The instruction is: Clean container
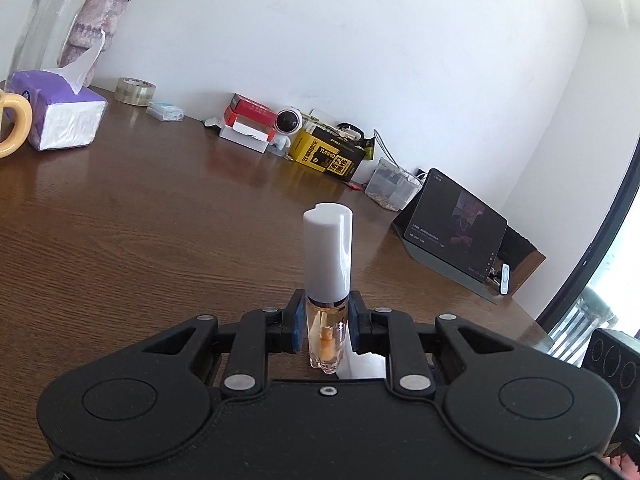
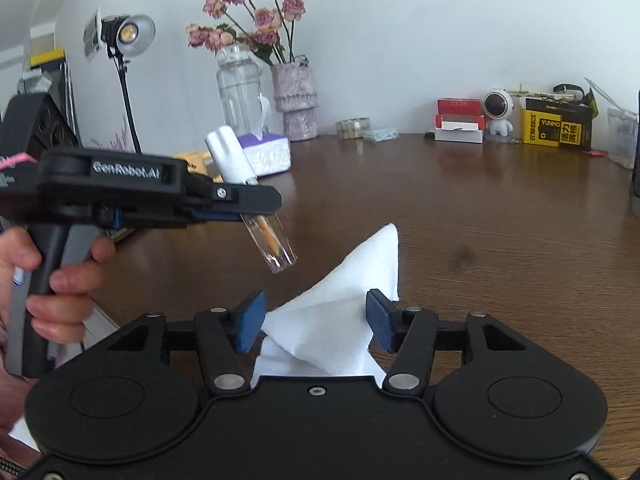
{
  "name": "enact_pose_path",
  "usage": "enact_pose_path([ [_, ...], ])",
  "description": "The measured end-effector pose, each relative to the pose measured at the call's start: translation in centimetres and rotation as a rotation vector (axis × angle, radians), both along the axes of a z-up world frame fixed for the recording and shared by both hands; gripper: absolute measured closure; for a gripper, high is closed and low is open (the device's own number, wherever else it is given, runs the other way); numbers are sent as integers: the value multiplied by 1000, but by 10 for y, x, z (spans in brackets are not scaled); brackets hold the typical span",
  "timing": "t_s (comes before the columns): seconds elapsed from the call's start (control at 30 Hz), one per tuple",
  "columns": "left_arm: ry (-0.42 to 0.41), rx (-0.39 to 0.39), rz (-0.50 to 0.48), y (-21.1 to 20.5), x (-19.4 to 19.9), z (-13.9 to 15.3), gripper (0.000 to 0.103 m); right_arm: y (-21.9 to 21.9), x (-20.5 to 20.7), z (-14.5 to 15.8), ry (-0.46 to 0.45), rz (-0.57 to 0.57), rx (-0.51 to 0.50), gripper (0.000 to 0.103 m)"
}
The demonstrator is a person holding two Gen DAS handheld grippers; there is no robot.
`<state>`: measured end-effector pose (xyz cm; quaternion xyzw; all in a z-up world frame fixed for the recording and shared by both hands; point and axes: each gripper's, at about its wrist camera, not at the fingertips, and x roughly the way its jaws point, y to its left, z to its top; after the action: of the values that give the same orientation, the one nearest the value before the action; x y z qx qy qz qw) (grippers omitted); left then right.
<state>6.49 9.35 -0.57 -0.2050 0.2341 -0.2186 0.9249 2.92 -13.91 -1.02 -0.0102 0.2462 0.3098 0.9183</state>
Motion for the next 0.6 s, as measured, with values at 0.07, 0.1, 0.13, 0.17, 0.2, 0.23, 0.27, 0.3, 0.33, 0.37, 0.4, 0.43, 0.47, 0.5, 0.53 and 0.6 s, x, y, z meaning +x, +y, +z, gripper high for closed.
enact_pose_path([
  [0.07,0,-10,-5,2,-2,-1,82,6,2,-5,17,-2,-36,47],
  [0.1,0,-14,-8,3,-4,-1,82,6,3,-6,22,-4,-45,58],
  [0.13,-1,-19,-10,4,-5,-1,82,5,2,-6,24,-6,-47,67],
  [0.17,-1,-24,-13,5,-6,-1,82,3,2,-6,25,-9,-48,79],
  [0.2,-1,-29,-15,6,-7,-2,82,2,2,-6,26,-12,-50,85],
  [0.23,-1,-33,-18,7,-9,-2,82,0,1,-5,27,-14,-51,85],
  [0.27,-2,-34,-21,8,-11,-4,82,-1,1,-5,29,-17,-53,87],
  [0.3,-2,-35,-25,9,-14,-5,82,-3,0,-5,30,-20,-54,88],
  [0.33,-3,-36,-31,9,-15,-5,82,-5,0,-5,31,-22,-56,89],
  [0.37,-6,-36,-37,8,-16,-5,82,-8,1,-5,42,-28,-39,91],
  [0.4,-9,-36,-43,7,-18,-5,82,-15,3,-4,64,-40,4,92],
  [0.43,-13,-33,-49,6,-19,-5,82,-23,6,-4,87,-54,56,93],
  [0.47,-17,-29,-55,5,-20,-5,82,-32,9,-3,111,-65,117,93],
  [0.5,-22,-25,-61,3,-21,-5,82,-43,14,-1,136,-71,186,93],
  [0.53,-29,-15,-70,1,-22,-5,82,-52,16,2,155,-64,258,93],
  [0.6,-41,5,-89,-3,-23,-5,82,-65,10,15,155,-1,388,93],
])
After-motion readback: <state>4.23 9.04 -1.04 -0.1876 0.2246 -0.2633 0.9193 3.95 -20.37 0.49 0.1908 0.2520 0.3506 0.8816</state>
